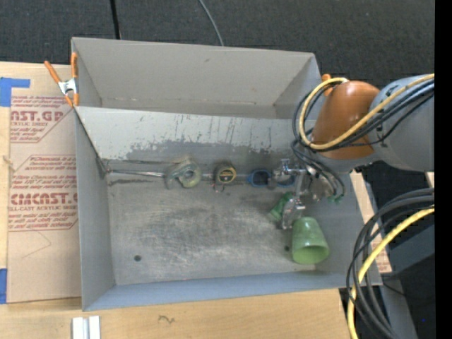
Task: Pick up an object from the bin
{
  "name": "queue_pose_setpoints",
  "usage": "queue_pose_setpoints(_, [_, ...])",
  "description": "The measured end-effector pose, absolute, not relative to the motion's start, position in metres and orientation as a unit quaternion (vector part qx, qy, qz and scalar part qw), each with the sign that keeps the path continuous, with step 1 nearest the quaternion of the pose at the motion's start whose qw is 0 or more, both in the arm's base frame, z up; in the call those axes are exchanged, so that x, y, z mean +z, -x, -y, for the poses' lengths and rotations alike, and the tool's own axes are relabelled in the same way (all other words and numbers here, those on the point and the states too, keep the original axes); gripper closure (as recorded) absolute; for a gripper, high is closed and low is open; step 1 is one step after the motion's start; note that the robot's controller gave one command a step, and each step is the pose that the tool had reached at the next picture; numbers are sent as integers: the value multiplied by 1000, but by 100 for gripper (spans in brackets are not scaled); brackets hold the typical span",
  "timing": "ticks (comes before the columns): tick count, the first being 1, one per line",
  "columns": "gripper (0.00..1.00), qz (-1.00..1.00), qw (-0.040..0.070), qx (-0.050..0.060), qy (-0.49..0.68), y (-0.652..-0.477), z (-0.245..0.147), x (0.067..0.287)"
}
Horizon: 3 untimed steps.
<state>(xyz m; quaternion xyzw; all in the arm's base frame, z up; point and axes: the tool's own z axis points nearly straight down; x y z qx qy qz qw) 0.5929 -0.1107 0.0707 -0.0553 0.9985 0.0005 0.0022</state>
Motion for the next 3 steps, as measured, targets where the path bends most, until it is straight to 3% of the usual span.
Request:
queue_pose_setpoints(1, [100, -998, 2, 0, 57, -594, 110, 75])
queue_pose_setpoints(2, [100, -990, 1, 0, 139, -578, 112, 83])
queue_pose_setpoints(3, [100, -947, 4, -2, 322, -588, 124, 221])
